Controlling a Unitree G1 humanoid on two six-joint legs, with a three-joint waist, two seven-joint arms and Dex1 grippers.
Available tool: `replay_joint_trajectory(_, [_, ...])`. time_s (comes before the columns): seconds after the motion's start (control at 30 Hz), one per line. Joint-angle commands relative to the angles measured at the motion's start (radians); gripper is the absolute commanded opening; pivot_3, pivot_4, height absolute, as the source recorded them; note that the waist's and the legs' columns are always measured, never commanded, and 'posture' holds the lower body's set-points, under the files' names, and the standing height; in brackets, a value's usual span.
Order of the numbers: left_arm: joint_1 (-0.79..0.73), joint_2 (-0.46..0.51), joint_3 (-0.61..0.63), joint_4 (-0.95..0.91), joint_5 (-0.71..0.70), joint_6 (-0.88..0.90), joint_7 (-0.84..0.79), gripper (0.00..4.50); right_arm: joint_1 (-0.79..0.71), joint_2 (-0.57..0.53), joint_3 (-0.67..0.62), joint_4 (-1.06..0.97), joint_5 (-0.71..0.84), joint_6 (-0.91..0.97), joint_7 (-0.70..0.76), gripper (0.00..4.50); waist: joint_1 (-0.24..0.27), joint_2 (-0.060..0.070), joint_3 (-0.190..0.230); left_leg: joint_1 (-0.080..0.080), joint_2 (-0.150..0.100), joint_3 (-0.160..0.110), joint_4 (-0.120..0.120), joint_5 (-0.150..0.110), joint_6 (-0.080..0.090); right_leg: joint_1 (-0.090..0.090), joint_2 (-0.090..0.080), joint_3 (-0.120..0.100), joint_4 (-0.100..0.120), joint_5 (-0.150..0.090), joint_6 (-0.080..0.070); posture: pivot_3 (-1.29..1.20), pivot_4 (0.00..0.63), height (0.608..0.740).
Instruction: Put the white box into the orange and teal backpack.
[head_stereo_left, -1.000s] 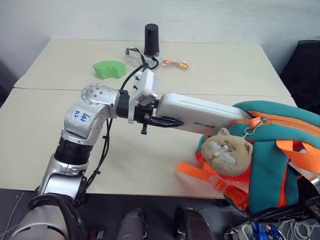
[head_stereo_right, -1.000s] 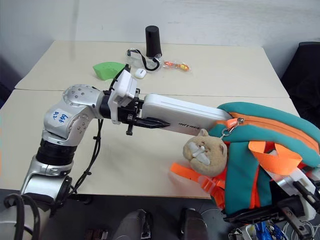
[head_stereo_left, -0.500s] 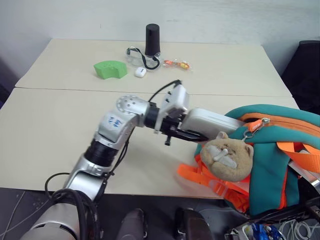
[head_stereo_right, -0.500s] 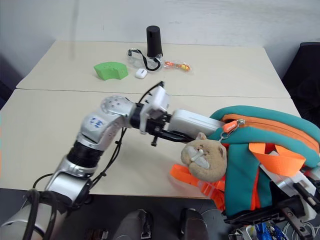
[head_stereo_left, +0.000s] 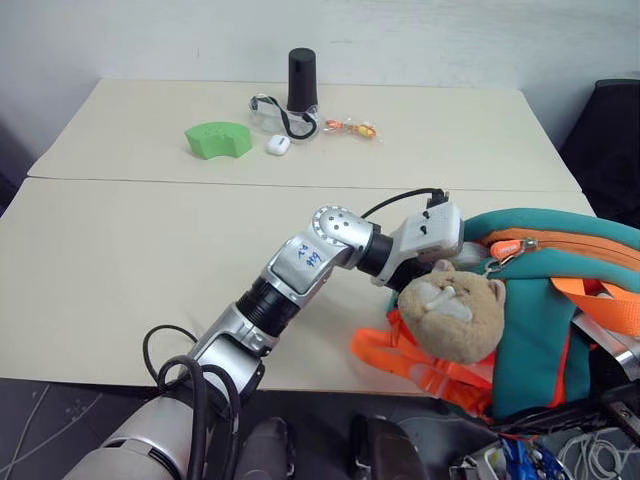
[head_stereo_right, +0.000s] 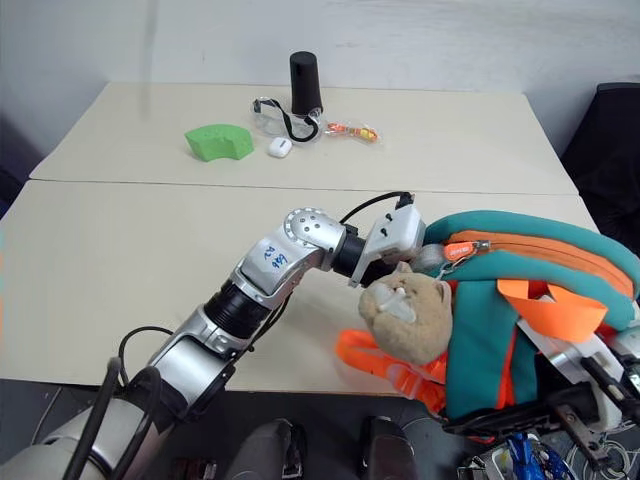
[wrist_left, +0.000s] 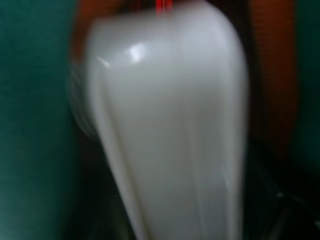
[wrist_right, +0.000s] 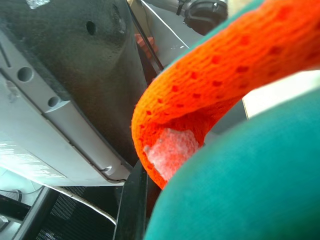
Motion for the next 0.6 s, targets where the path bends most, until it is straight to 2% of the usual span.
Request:
replay_joint_trajectory(0.03, [0.003, 0.052, 0.047, -0.108, -0.056, 0.031, -0.060, 3.81, -0.015, 0.018, 0.016, 0.013, -0.011, -0.001, -0.005, 0.00, -0.004, 0.000, 0.000, 0.000, 0.000, 0.000, 0.000, 0.000, 0.000, 0.000, 0.000, 0.000, 0.000, 0.000, 0.000, 0.00, 0.150, 0.740])
replay_joint_trajectory(0.1, [0.014, 0.109, 0.087, -0.172, -0.093, 0.057, -0.084, 4.37, -0.021, 0.025, 0.031, 0.030, -0.036, -0.009, -0.007, 0.00, -0.006, 0.000, 0.000, 0.000, 0.001, 0.000, 0.000, 0.000, -0.001, 0.000, 0.000, 0.000, 0.000, 0.000, 0.000, 0.00, 0.150, 0.740])
replay_joint_trajectory(0.13, [0.017, 0.129, 0.102, -0.195, -0.107, 0.068, -0.089, 4.46, -0.023, 0.028, 0.037, 0.035, -0.046, -0.012, -0.005, 0.00, -0.007, 0.000, 0.000, 0.000, 0.001, 0.000, 0.000, 0.000, -0.001, 0.000, 0.000, 0.000, 0.001, 0.000, -0.001, 0.00, 0.150, 0.740])
replay_joint_trajectory(0.4, [0.056, 0.389, 0.234, -0.393, -0.270, 0.219, -0.195, 4.46, -0.023, 0.045, 0.056, 0.072, -0.090, -0.021, -0.001, 0.00, -0.004, 0.000, 0.000, 0.001, 0.001, 0.000, 0.000, 0.001, -0.002, 0.000, 0.001, 0.000, 0.001, 0.000, -0.001, 0.00, 0.150, 0.740])
replay_joint_trajectory(0.5, [0.026, 0.423, 0.301, -0.430, -0.375, 0.311, -0.191, 4.46, -0.030, 0.048, 0.064, 0.077, -0.096, -0.022, -0.005, 0.00, -0.005, 0.000, 0.000, 0.001, 0.001, 0.000, 0.000, 0.001, -0.002, 0.000, 0.001, 0.000, 0.002, 0.000, -0.001, 0.00, 0.150, 0.740])
replay_joint_trajectory(0.6, [0.012, 0.408, 0.313, -0.470, -0.413, 0.352, -0.139, 4.46, -0.037, 0.052, 0.066, 0.076, -0.091, -0.014, -0.012, 0.00, -0.002, 0.000, 0.000, 0.001, 0.000, -0.001, 0.000, 0.001, -0.002, 0.001, 0.001, 0.000, 0.001, 0.000, -0.001, 0.00, 0.150, 0.740])
